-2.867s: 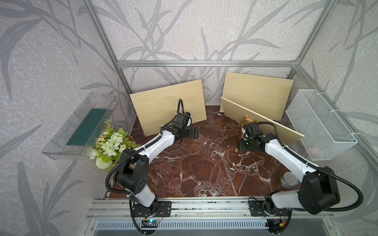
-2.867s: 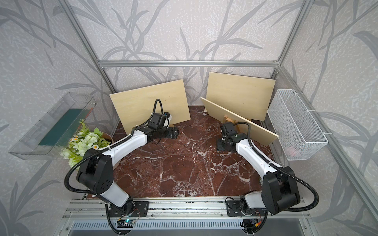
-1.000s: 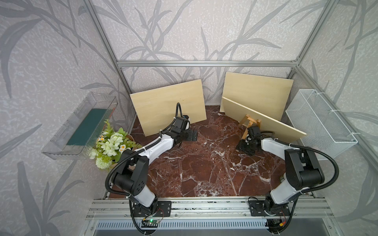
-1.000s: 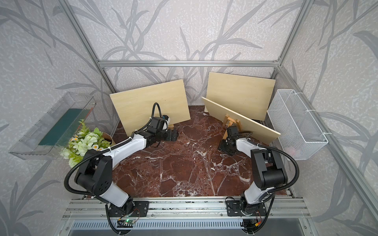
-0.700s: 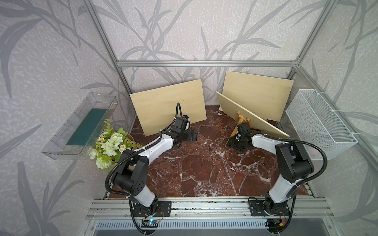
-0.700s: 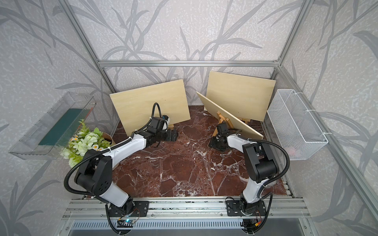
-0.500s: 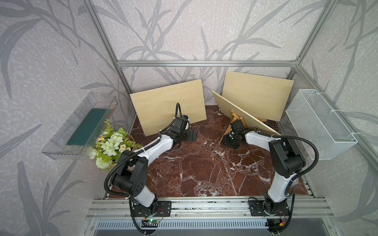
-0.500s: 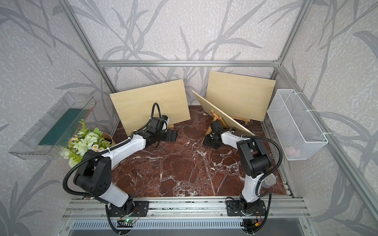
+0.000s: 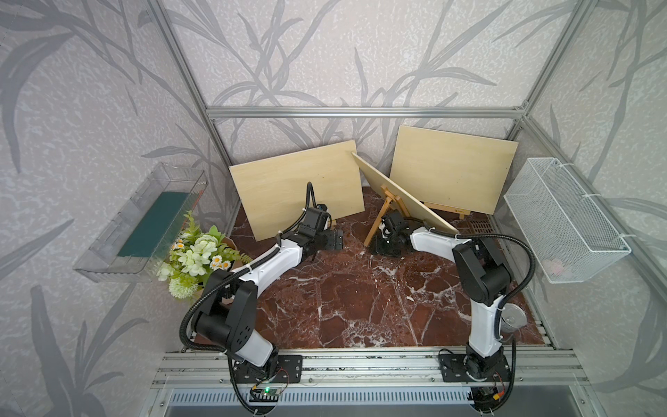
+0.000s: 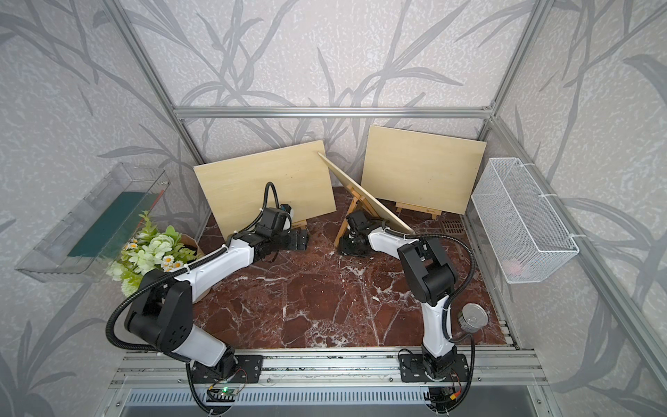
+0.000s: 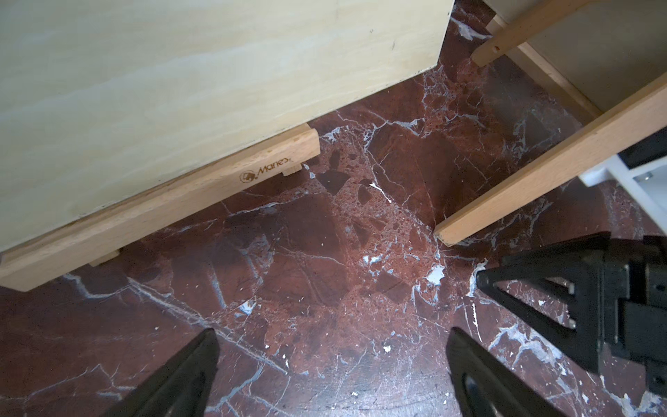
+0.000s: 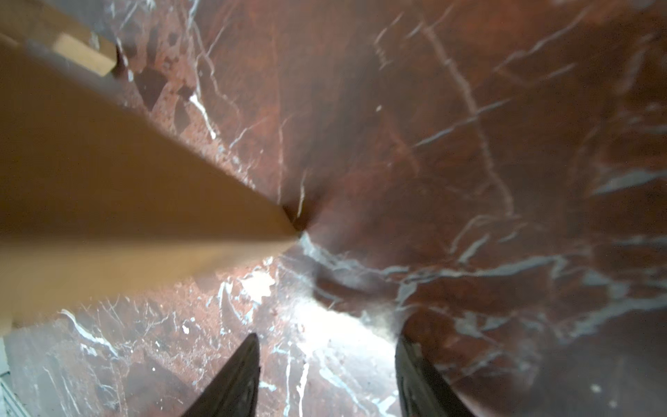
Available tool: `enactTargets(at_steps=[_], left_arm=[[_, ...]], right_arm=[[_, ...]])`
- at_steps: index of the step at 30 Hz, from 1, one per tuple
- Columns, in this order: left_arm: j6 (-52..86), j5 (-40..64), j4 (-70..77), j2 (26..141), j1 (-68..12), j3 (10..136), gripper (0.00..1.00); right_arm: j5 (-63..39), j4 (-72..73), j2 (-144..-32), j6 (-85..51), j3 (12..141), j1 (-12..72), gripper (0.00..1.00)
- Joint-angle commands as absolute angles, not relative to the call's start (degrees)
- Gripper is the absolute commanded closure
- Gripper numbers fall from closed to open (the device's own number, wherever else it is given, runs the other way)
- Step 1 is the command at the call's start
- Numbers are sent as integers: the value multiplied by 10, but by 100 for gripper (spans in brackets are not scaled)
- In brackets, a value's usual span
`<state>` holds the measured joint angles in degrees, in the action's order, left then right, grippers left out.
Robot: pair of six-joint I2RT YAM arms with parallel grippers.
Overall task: Assemble the easel
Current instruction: Move the easel to the center of the board, then reset both arms
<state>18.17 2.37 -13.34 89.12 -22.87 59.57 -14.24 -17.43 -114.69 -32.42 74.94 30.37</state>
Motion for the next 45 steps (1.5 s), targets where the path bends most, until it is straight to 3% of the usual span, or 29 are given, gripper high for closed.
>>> enactTargets(at_steps=[1, 9, 15, 18, 21, 25, 27, 29, 37, 45], left_arm=[[202, 8, -132, 867, -223, 589, 1], [205, -12, -130, 848, -220, 591, 1], [203, -50, -138, 816, -215, 589, 1], [196, -78, -151, 790, -209, 583, 1], [180, -119, -170, 761, -199, 574, 1], [185, -144, -182, 719, -157, 548, 1], [185, -157, -186, 707, -139, 538, 1], [185, -167, -190, 701, -121, 531, 1], [220, -209, -164, 697, -41, 481, 1], [69, -277, -58, 716, -6, 427, 1]], right_arm=[[-131, -216, -1108, -282, 729, 334, 39], [-154, -293, -953, -152, 702, 399, 27], [-201, -298, -842, -105, 827, 403, 25], [-147, -312, -816, -89, 933, 360, 24], [-106, -309, -814, -131, 981, 254, 22], [-38, -261, -825, -184, 919, 126, 21], [4, -230, -835, -165, 870, 108, 14], [23, -227, -858, -145, 840, 99, 7], [97, -164, -905, -187, 694, 80, 6], [175, -130, -948, -131, 622, 77, 5]])
